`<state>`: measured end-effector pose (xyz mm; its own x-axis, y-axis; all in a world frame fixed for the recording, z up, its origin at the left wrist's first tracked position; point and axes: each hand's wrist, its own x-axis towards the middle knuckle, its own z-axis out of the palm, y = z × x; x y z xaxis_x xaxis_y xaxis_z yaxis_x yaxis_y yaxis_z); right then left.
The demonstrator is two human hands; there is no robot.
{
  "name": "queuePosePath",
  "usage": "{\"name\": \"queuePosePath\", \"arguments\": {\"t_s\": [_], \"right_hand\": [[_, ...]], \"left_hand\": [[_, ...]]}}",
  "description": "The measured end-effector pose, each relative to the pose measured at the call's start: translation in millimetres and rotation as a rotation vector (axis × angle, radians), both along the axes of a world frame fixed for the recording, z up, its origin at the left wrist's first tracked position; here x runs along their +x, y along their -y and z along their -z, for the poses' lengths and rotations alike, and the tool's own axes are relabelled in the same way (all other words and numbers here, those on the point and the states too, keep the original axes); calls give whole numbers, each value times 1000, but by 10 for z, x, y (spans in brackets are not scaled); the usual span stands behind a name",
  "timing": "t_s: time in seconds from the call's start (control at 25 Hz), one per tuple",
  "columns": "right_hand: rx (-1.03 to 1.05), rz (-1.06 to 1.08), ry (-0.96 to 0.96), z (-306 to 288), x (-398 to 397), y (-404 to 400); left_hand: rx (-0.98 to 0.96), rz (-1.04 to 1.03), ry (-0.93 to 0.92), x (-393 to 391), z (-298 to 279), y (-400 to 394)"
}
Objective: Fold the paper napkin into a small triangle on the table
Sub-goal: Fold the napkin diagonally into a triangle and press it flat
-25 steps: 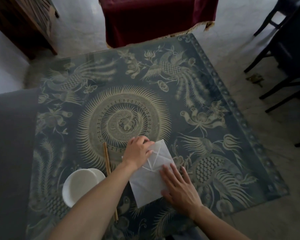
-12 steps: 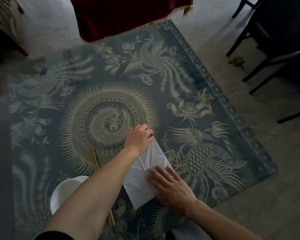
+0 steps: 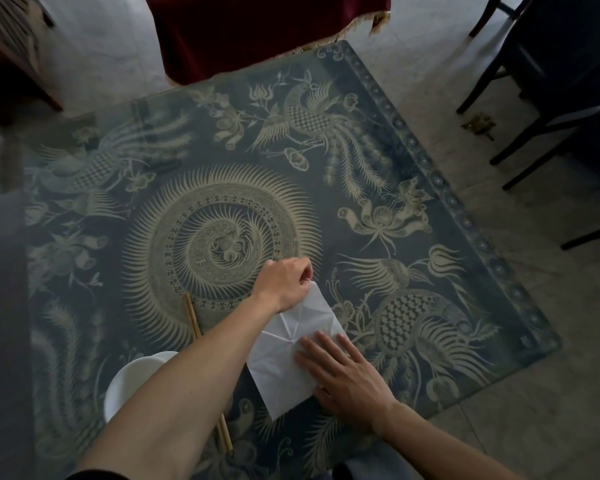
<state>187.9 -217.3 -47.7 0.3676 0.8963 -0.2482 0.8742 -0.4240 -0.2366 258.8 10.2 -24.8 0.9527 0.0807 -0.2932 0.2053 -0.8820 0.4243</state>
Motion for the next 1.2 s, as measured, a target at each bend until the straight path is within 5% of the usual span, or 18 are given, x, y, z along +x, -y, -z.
{"name": "queuePosePath", "arguments": {"t_s": [0.28,0.56,0.8,1.2], "right_hand": [[-25,-22,35,-37,158,-41],[-1,-52,60,-126,324,-158],[39,-96,68,-52,31,-215],[109,-102,89,25,86,-166]], "left_hand": [[-5,-64,-18,-5,-97,-110],[-4,-121,204,-131,-236,-115],[54,-127,353,-607,-296,-44],[102,-74,345,-1411,-225,253]]}}
